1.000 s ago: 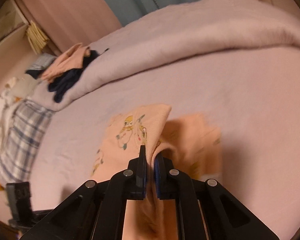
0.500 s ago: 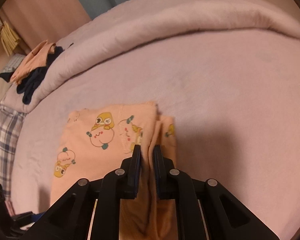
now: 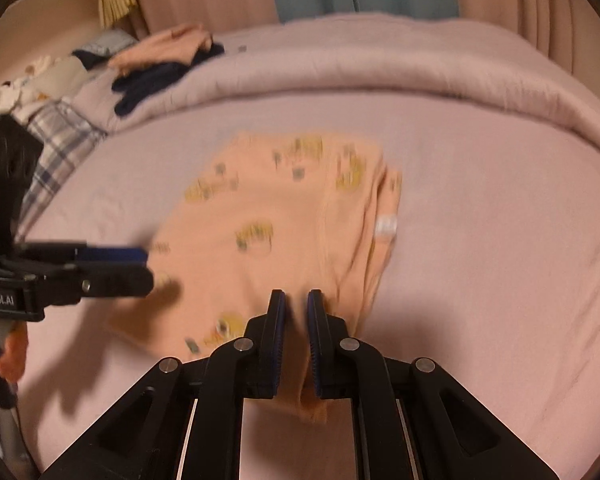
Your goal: Fold small clothes
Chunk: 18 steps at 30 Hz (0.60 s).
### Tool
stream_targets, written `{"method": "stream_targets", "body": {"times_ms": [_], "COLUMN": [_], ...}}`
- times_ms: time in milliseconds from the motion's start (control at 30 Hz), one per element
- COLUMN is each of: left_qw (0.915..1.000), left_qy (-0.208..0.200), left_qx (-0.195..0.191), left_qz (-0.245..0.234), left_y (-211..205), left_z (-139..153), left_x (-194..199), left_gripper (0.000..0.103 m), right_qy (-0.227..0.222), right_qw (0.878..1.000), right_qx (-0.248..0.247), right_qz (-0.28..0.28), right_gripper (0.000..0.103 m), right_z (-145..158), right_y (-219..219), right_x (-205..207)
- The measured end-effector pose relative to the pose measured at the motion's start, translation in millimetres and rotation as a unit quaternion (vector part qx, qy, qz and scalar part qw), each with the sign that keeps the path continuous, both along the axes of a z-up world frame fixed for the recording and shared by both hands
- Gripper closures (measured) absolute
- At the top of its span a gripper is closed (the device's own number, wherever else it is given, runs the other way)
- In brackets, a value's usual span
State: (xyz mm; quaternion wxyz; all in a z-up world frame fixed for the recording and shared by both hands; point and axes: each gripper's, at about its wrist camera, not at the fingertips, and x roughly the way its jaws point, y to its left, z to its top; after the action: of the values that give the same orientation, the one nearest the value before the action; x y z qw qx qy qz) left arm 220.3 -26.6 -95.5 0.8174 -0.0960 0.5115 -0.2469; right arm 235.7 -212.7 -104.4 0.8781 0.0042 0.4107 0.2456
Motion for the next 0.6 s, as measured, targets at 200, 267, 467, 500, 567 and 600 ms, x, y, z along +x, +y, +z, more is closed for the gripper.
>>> {"method": "stream_targets", "body": {"times_ms": [200, 267, 467, 500, 567, 600], "left_qw": [0.9997, 0.9997, 0.9997, 0.9997, 0.9997, 0.9997], "left_qy": [0.023, 0.022, 0.022, 0.023, 0.023, 0.022], "left_qx": [0.009, 0.009, 0.009, 0.008, 0.008, 0.009], "left_qz": [-0.007, -0.005, 0.001, 0.003, 0.004, 0.005], "left_y": [5, 9, 15, 15, 16, 17], "left_z": [-19, -17, -26, -27, -25, -25], "left_x": [1, -4, -21, -22, -26, -28], "left_gripper": [0.062, 0.061, 0.061, 0.061, 0.061, 0.061], "right_qy": [0.026, 0.032, 0.021, 0.033, 0.04, 0.04], "right_qw": [1.0, 0.999, 0.999, 0.999, 0.999, 0.999], "right_qx": [0.01, 0.02, 0.023, 0.019, 0.027, 0.028], "right_qz": [-0.006, -0.012, -0.005, -0.011, -0.017, -0.02], "right_gripper": [0.094, 0.094, 0.094, 0.094, 0.094, 0.094], "right_z": [-12, -7, -3, -9, -14, -13], "right_y": [-5, -7, -4, -3, -3, -2], "right_x": [-2, -4, -20, -17, -18, -19]}}
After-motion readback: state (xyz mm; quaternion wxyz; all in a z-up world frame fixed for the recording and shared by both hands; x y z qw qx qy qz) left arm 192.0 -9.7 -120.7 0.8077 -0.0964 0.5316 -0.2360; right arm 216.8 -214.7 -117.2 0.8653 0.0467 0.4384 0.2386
